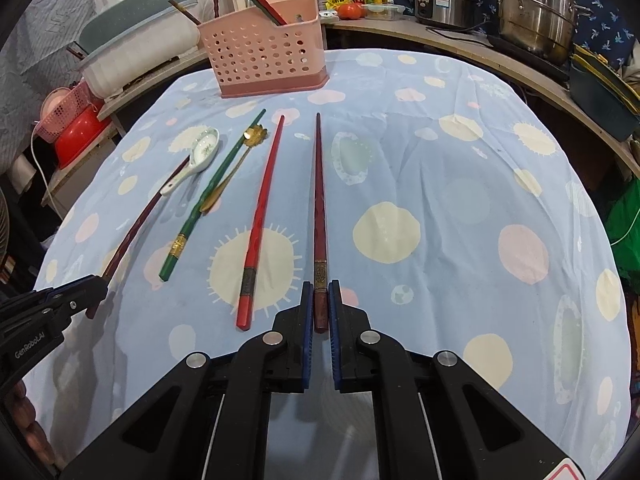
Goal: Organize utensils
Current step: 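Lift both chopsticks and lower them into the pink utensil holder, then open both grippers to release the chopsticks into the holder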
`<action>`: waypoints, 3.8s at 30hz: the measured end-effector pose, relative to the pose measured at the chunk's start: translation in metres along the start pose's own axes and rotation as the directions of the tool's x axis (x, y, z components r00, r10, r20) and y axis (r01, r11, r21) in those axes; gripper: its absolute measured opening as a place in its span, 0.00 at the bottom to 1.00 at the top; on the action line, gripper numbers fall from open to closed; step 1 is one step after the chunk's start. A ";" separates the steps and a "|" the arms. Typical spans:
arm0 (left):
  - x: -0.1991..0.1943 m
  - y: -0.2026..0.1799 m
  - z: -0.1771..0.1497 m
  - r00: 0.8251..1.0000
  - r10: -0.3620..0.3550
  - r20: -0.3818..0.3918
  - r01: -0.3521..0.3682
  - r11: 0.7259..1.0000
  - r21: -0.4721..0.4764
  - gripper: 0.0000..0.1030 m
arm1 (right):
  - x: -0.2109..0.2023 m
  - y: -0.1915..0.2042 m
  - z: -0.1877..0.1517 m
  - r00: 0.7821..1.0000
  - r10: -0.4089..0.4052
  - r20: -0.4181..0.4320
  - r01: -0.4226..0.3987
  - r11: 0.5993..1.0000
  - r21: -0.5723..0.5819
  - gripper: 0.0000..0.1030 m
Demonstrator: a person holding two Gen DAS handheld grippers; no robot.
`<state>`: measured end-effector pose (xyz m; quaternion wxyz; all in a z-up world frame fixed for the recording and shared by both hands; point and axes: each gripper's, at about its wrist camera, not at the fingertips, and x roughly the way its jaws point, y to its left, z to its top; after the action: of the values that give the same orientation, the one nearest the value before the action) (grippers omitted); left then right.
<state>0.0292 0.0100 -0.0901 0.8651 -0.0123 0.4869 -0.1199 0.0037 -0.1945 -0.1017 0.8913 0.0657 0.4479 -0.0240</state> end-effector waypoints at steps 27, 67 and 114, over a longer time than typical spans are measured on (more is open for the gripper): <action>-0.089 0.003 0.077 0.966 0.026 0.258 -0.026 1.000 -0.004 0.07 | -0.090 0.001 0.082 0.969 0.034 0.243 -0.031 0.999 -0.013 0.07; -0.154 -0.015 0.281 0.868 0.040 0.494 -0.054 0.998 0.014 0.07 | -0.134 0.020 0.256 0.880 0.094 0.466 -0.072 0.995 -0.065 0.07; -0.009 -0.006 0.387 0.885 0.109 0.453 -0.093 0.994 -0.059 0.39 | -0.007 0.033 0.357 0.898 0.022 0.440 0.009 0.998 -0.069 0.40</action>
<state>0.3511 -0.0308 0.1216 0.9598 -0.0301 0.2725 -0.0599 0.2866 -0.2112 0.1175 0.9713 0.0290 0.2352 -0.0197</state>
